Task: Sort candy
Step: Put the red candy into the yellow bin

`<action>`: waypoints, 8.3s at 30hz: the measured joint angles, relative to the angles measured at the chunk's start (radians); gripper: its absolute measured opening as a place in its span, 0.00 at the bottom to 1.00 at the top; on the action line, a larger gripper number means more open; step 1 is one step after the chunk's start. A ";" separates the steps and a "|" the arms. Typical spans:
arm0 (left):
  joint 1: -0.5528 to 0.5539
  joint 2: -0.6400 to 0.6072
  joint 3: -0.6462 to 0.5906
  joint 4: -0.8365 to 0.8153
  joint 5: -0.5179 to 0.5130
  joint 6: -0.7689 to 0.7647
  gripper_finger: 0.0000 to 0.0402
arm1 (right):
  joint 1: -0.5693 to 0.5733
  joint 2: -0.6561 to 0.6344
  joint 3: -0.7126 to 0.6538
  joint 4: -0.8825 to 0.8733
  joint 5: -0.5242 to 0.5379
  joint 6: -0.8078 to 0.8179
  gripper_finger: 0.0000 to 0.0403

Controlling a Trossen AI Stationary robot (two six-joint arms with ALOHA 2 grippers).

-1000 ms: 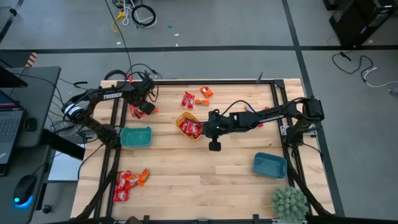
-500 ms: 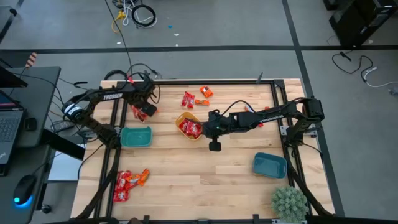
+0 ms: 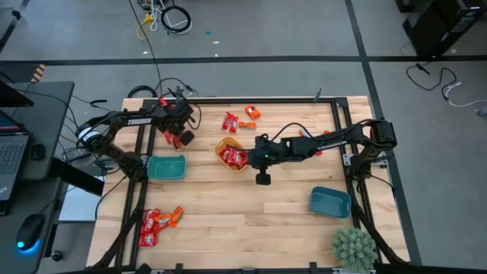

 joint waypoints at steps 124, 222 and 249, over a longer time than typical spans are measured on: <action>-0.661 -0.064 0.296 0.101 0.316 0.207 0.00 | -0.050 -0.247 -0.094 -0.163 0.147 0.026 0.00; 0.095 0.039 0.083 -0.189 -0.177 0.099 0.44 | -0.049 -0.246 -0.200 0.122 0.098 0.000 0.06; 0.096 0.143 0.138 -0.209 -0.101 -0.033 0.32 | -0.049 -0.247 -0.200 0.160 0.099 -0.027 0.05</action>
